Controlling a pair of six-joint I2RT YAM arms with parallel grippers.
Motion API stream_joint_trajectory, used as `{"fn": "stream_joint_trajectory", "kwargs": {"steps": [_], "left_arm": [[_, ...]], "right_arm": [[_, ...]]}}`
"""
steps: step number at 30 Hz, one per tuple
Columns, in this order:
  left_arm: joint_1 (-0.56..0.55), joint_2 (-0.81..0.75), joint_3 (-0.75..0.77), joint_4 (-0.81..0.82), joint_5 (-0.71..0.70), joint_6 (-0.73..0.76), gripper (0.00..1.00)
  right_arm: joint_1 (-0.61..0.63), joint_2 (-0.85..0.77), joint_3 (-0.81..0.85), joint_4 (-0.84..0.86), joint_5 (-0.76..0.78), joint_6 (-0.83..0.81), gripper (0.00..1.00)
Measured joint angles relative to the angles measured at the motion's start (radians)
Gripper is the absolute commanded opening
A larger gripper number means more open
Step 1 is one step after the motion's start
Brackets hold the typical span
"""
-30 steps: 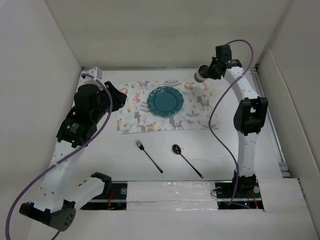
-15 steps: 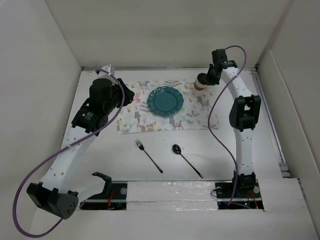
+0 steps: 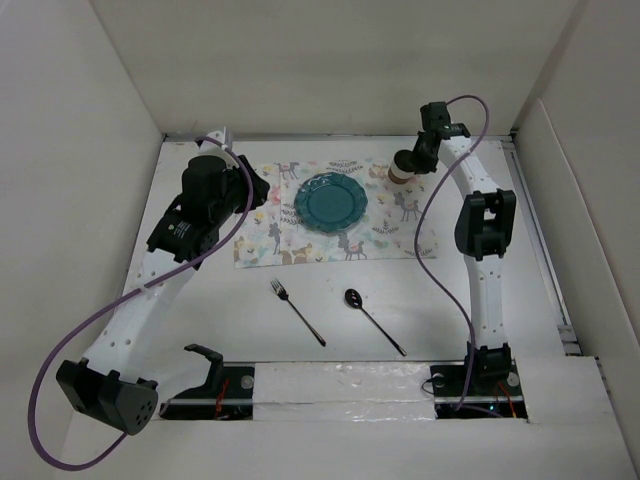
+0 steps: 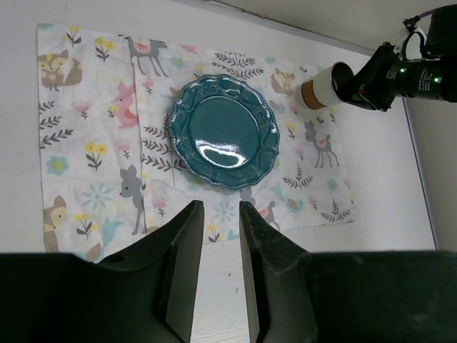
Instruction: Set the dinner table for one person
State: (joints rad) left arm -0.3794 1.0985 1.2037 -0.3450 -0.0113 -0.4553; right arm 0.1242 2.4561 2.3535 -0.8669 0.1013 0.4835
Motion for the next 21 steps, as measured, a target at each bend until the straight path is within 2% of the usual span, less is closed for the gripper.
{"fn": "stream_joint_trajectory", "kwargs": {"steps": [4,7,10,15,18,21], "left_arm": [[0.0,0.0,0.0,0.005,0.0,0.008,0.23],[0.0,0.001,0.0,0.005,-0.001,0.012,0.23],[0.0,0.005,0.0,0.005,0.0,0.014,0.24],[0.0,0.027,0.0,0.006,0.0,0.021,0.23],[0.0,0.047,0.006,0.004,0.0,0.028,0.23],[0.0,0.075,0.041,0.002,0.0,0.037,0.22]], "right_arm": [[0.0,0.01,0.0,-0.008,0.006,0.012,0.29],[0.0,0.01,0.003,-0.001,0.008,0.018,0.3],[0.0,0.009,0.003,0.004,-0.001,0.03,0.37],[-0.008,-0.015,0.002,0.018,-0.066,0.053,0.51],[-0.02,-0.097,-0.05,0.06,-0.113,0.06,0.58],[-0.037,-0.281,-0.215,0.134,-0.146,0.063,0.6]]}}
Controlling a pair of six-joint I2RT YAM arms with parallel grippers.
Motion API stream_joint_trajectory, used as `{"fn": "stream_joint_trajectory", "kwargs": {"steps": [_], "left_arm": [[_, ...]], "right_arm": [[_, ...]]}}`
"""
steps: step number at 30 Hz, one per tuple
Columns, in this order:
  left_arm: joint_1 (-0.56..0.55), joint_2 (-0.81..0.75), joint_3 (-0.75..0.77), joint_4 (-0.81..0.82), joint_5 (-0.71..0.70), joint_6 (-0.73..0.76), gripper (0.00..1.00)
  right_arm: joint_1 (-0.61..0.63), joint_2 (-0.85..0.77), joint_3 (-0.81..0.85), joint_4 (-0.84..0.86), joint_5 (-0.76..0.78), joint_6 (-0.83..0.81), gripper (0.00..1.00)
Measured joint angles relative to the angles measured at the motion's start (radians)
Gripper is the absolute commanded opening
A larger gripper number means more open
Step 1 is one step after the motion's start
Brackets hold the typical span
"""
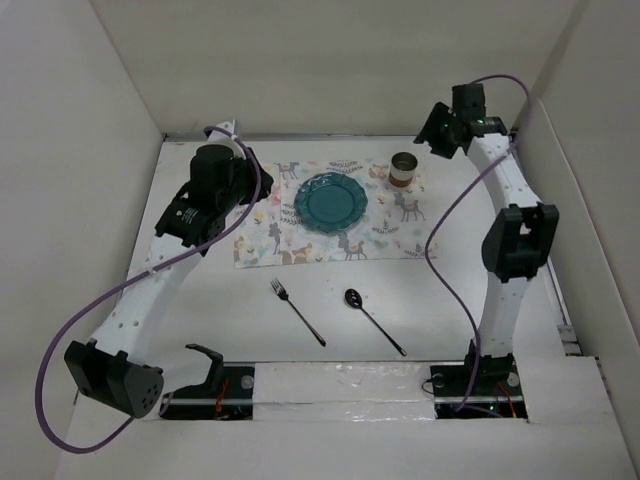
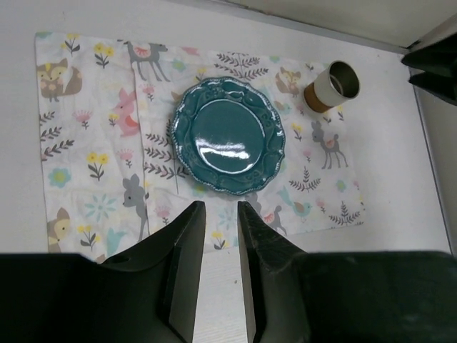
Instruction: Set the dinner table for one person
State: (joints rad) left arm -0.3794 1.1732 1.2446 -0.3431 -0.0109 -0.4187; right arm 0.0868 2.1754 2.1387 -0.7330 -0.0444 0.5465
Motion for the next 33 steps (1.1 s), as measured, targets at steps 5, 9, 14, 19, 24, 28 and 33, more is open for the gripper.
{"fn": "stream_joint_trajectory", "kwargs": {"steps": [5,9,14,19,24,28,33], "left_arm": [[-0.005,0.043,0.076,0.01,0.027,0.013,0.0],[-0.01,0.053,0.1,0.013,0.041,0.023,0.0],[-0.011,0.076,0.144,0.002,0.043,0.045,0.03],[-0.011,0.08,0.161,0.002,0.043,0.06,0.09],[-0.011,0.08,0.161,0.001,0.046,0.06,0.1],[-0.011,0.074,0.158,0.002,0.048,0.059,0.1],[-0.011,0.032,0.137,-0.001,0.042,0.059,0.1]], "right_arm": [[-0.024,-0.418,-0.366,0.171,-0.063,-0.027,0.0],[0.055,-0.746,-0.714,0.28,-0.096,-0.063,0.0],[0.323,-0.97,-1.116,0.247,-0.116,-0.064,0.21],[0.446,-1.068,-1.36,0.136,-0.106,0.004,0.58],[0.587,-0.951,-1.375,0.112,-0.059,0.026,0.59],[0.705,-0.819,-1.328,0.087,-0.021,0.022,0.57],[0.784,-0.695,-1.244,0.065,0.064,0.023,0.51]]}}
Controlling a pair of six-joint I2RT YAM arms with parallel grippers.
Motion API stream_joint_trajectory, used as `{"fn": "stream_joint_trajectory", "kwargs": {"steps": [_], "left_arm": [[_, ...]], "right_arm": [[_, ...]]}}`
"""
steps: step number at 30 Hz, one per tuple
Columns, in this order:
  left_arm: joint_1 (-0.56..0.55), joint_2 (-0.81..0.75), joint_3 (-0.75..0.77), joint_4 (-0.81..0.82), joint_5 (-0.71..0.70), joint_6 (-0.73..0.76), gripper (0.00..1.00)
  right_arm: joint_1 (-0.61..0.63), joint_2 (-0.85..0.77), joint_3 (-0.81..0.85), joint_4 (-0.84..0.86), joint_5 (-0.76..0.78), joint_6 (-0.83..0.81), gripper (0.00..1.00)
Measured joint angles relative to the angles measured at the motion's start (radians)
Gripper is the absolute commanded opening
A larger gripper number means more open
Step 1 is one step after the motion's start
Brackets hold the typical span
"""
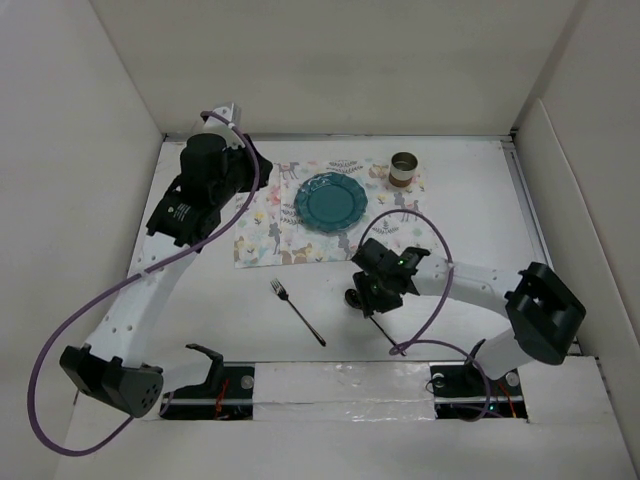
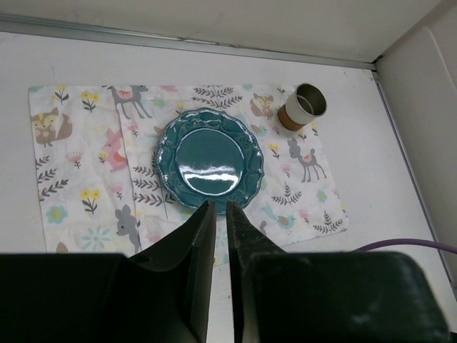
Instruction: Set the dinner table for one person
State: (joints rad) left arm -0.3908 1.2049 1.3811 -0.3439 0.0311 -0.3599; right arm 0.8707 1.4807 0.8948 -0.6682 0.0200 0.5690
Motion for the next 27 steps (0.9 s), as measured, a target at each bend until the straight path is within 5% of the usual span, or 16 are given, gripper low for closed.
{"fn": "stream_joint_trajectory", "kwargs": {"steps": [6,12,21,27], "left_arm": [[0.0,-0.06,-0.022,-0.005,-0.01,-0.002,0.1],[0.0,-0.076,-0.038,-0.004,-0.013,-0.009,0.1],[0.0,-0.076,-0.042,-0.014,-0.037,-0.013,0.1],[0.0,-0.076,-0.048,-0.014,-0.037,-0.015,0.1]], "right_arm": [[0.06,0.098,0.014,-0.014,0.064,0.006,0.44],[0.129,0.14,0.042,-0.031,0.117,0.027,0.0],[0.148,0.036,0.124,-0.15,0.175,0.038,0.0],[-0.084,-0.04,0.34,-0.139,0.171,-0.062,0.0]]}}
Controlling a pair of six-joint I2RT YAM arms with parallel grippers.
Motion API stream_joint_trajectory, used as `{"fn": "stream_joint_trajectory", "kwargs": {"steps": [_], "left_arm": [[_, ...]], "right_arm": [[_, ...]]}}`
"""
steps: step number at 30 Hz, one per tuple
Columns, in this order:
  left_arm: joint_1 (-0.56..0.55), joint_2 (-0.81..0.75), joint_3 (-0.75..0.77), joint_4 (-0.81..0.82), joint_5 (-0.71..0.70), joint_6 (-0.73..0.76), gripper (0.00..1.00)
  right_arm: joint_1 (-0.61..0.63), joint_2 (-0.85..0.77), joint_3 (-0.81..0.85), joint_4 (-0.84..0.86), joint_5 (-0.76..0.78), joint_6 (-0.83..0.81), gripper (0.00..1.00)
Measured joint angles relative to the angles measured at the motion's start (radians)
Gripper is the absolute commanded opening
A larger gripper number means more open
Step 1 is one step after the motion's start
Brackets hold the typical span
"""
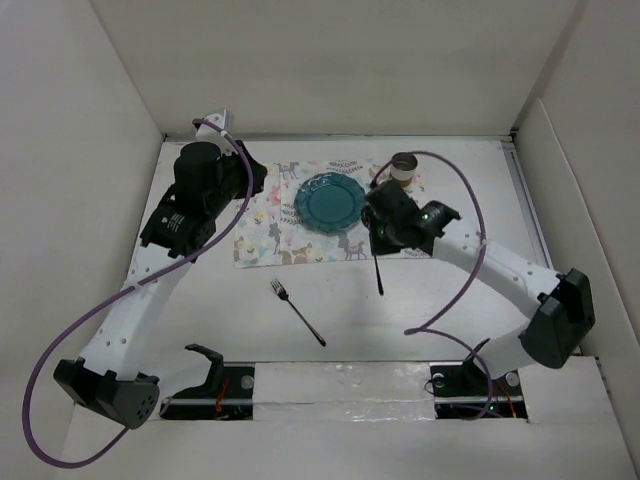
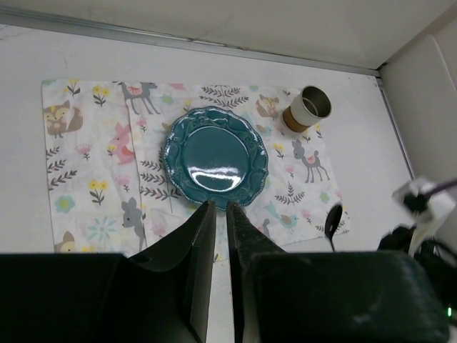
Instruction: Set the dinner table for one person
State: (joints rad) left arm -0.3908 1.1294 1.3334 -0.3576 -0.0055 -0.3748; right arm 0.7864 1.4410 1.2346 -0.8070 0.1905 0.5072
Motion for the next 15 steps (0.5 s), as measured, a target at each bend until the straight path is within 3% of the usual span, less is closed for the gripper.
{"fn": "stream_joint_trajectory", "kwargs": {"steps": [3,6,15], "left_arm": [[0.0,0.0,-0.005,0.001,0.006,0.0,0.1],[0.0,0.0,-0.017,-0.001,0.016,0.0,0.1],[0.0,-0.016,-0.063,-0.01,0.032,-0.001,0.09]], "right_arm": [[-0.1,0.066,0.098,0.021,0.008,-0.048,0.0],[-0.224,0.256,0.252,0.062,0.014,-0.119,0.0],[-0.368,0.645,0.563,0.066,-0.006,-0.195,0.0]]}}
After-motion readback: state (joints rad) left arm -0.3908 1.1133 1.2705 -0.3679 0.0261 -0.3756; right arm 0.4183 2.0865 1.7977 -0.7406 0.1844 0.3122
